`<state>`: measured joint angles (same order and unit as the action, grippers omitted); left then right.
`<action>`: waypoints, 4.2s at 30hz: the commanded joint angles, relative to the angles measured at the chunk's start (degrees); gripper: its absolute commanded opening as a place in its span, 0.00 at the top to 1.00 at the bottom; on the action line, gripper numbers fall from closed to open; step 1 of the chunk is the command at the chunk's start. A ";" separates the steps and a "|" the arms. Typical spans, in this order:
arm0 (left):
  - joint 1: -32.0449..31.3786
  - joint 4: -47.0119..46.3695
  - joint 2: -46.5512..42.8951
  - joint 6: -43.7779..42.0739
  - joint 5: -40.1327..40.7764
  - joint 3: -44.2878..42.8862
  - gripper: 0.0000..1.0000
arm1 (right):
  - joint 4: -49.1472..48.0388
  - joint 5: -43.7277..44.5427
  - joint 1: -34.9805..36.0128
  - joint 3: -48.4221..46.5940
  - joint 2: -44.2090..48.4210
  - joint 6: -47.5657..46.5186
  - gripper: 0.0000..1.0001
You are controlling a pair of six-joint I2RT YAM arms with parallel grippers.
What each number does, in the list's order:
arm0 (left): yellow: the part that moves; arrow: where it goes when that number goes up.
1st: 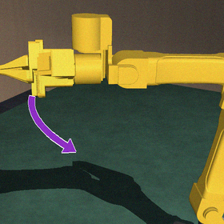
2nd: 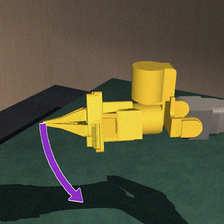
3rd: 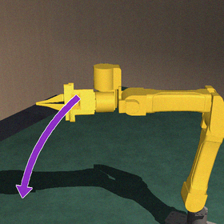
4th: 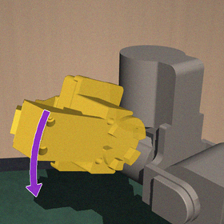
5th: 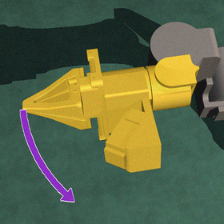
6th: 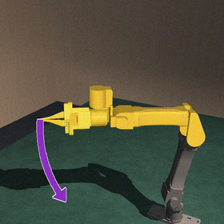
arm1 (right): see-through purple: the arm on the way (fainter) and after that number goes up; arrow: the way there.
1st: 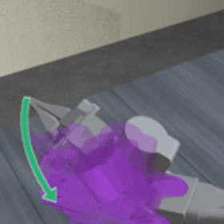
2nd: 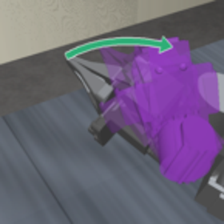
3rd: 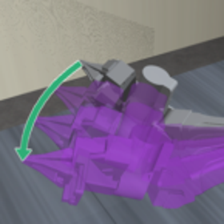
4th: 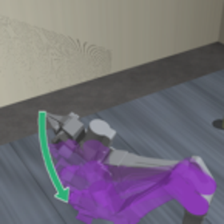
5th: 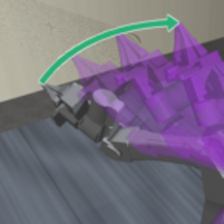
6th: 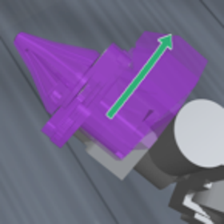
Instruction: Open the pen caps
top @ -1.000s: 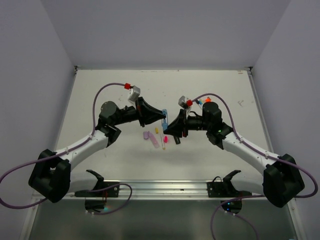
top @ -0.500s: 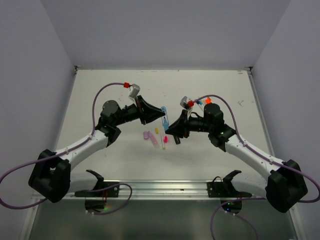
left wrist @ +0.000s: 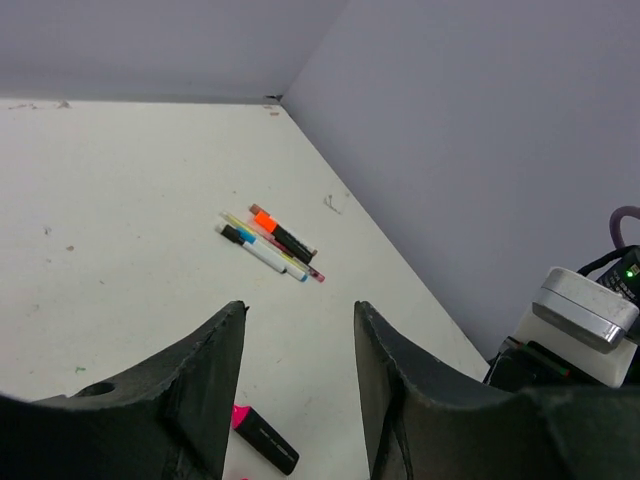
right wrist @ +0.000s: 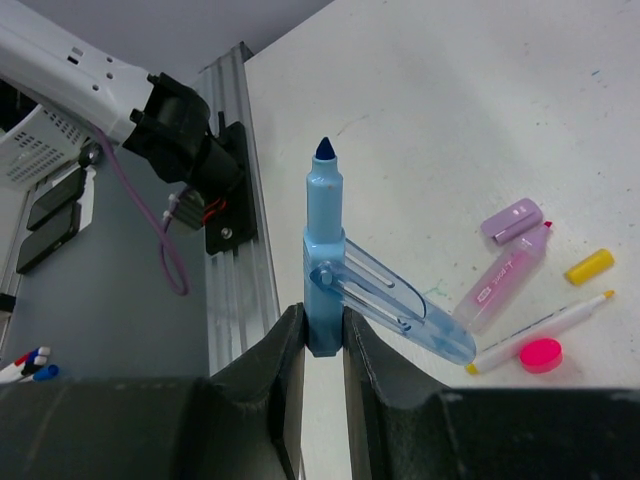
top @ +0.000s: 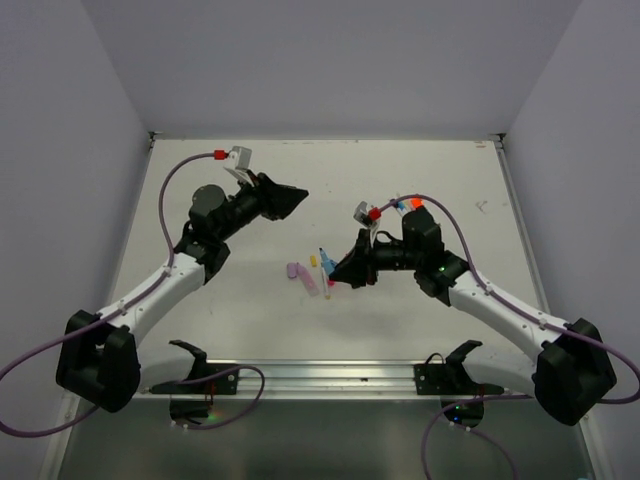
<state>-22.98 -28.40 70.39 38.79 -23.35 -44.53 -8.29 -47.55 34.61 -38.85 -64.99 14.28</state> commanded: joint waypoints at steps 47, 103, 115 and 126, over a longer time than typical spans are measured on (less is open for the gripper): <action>-8.92 -17.83 -11.50 -2.75 -9.61 15.09 0.76 | -14.73 -0.79 0.11 -5.89 -5.23 9.89 1.00; -9.27 -10.00 -12.12 -11.80 -12.33 12.72 1.00 | 1.70 -5.98 0.28 -14.68 -10.86 -7.60 0.69; -9.01 -2.89 -13.52 -11.71 -1.44 12.28 0.52 | 22.48 9.65 -0.59 -16.78 -11.55 -11.03 1.00; -4.53 21.36 -14.32 -10.39 11.76 4.29 0.25 | 38.08 26.44 -10.78 -15.03 -16.21 -7.70 1.00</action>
<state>-29.06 -15.68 56.55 28.03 -15.92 -36.36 23.86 -27.40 26.76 -53.41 -78.78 5.17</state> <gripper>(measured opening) 0.750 0.182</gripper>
